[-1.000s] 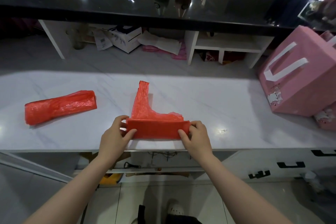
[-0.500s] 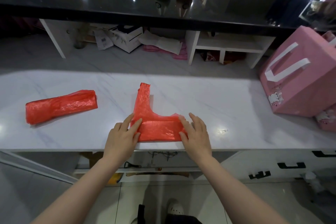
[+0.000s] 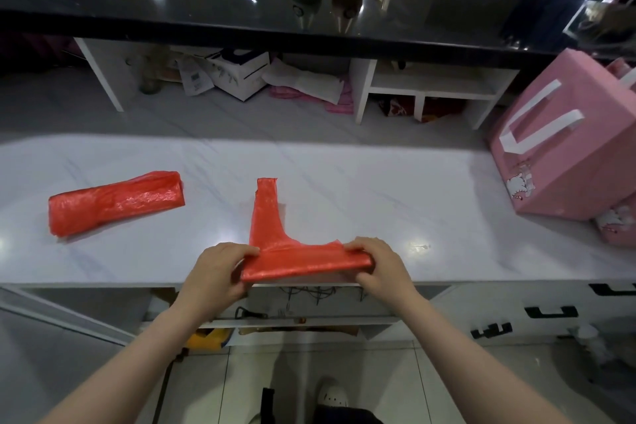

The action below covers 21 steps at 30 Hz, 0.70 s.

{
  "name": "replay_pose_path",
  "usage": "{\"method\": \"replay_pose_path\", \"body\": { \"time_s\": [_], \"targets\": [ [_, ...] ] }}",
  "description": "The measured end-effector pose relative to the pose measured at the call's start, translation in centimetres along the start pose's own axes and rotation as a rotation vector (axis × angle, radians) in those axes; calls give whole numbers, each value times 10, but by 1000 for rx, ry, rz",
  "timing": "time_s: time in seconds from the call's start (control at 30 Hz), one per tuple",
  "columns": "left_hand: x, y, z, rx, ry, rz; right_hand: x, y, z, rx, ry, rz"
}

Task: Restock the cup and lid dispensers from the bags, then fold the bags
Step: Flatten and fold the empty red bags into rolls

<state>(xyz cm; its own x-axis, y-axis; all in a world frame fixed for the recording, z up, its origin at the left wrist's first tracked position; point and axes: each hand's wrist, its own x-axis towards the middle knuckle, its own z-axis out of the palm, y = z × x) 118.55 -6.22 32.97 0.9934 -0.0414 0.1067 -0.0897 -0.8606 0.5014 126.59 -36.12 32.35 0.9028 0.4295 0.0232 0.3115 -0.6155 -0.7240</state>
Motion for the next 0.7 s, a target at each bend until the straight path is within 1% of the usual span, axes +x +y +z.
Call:
{"method": "replay_pose_path", "body": {
  "time_s": [0.07, 0.2, 0.27, 0.37, 0.47, 0.53, 0.57, 0.63, 0.67, 0.7],
  "targets": [
    [3, 6, 0, -135, 60, -75, 3, -3, 2, 49, 68, 89],
    [14, 21, 5, -333, 177, -327, 13, -9, 13, -45, 181, 196],
    [19, 24, 8, -357, 195, -410, 17, -13, 19, -121, 221, 237],
    [24, 24, 10, -332, 217, -464, 22, -16, 26, -256, 251, 288],
    [25, 27, 12, -195, 221, -424, 22, -18, 28, -284, 298, 329],
    [22, 26, 13, -68, 239, -360, 21, -17, 28, -312, 285, 294],
    [20, 25, 13, -11, 257, -295, 20, -17, 27, -337, 269, 255],
    [17, 24, 17, 111, 276, -94, 15, -16, 26, -346, 241, 174],
    [15, 24, 18, 159, 256, -3, 13, -15, 26, -333, 236, 136],
    [14, 23, 19, 174, 209, 42, 10, -14, 25, -318, 242, 92]
  ]
}}
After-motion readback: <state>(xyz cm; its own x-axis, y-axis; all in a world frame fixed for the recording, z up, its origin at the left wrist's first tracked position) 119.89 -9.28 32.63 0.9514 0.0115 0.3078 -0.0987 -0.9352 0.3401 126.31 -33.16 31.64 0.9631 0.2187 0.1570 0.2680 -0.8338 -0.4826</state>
